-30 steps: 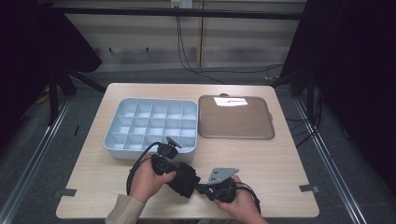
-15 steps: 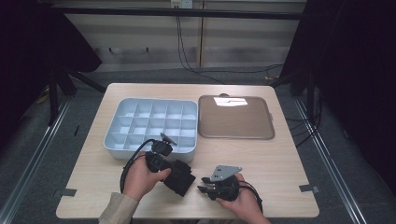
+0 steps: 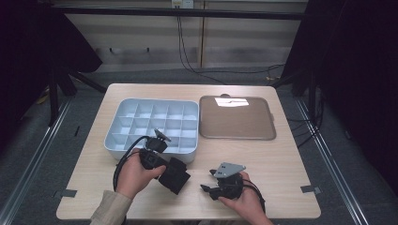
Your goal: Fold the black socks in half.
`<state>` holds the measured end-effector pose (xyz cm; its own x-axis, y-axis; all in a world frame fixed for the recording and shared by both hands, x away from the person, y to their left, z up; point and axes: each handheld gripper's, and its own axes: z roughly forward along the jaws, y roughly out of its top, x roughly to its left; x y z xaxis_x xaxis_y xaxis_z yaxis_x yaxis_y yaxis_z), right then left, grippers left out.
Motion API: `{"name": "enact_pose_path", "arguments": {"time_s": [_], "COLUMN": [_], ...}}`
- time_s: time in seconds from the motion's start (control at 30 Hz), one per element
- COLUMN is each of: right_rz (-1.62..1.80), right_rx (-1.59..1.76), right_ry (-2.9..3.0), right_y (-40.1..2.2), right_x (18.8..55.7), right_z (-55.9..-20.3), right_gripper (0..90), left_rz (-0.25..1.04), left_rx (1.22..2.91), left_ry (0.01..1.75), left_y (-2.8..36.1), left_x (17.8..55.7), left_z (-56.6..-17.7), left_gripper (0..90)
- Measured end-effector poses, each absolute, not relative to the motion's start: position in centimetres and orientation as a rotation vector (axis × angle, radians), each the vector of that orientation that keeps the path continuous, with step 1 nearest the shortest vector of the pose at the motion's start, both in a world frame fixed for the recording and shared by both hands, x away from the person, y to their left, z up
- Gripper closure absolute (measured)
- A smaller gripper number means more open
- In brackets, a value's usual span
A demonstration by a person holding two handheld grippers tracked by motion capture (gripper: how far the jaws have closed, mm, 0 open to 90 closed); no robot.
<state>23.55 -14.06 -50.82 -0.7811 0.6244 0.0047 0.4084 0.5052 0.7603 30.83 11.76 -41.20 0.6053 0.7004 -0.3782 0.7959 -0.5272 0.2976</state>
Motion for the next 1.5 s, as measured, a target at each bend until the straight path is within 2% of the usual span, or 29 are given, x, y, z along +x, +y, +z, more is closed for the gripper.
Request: {"name": "enact_pose_path", "arguments": {"time_s": [0.17,0.73,1.5], "right_rz": [1.115,1.087,1.082], "right_rx": [0.884,0.977,0.974], "right_ry": [2.479,2.481,2.481], "right_y": [-14.0,-14.2,-14.2], "right_x": [23.7,24.2,24.3], "right_z": [-50.9,-51.0,-51.0], "right_gripper": [27.3,14.3,13.2], "left_rz": [-0.299,-0.268,-0.278], "left_rx": [2.386,2.383,2.367], "left_ry": [1.201,1.208,1.231], "left_y": [12.3,13.6,14.9], "left_x": [31.0,31.5,32.7], "left_z": [-40.7,-38.5,-36.9], "left_gripper": [73.0,72.9,72.8]}}
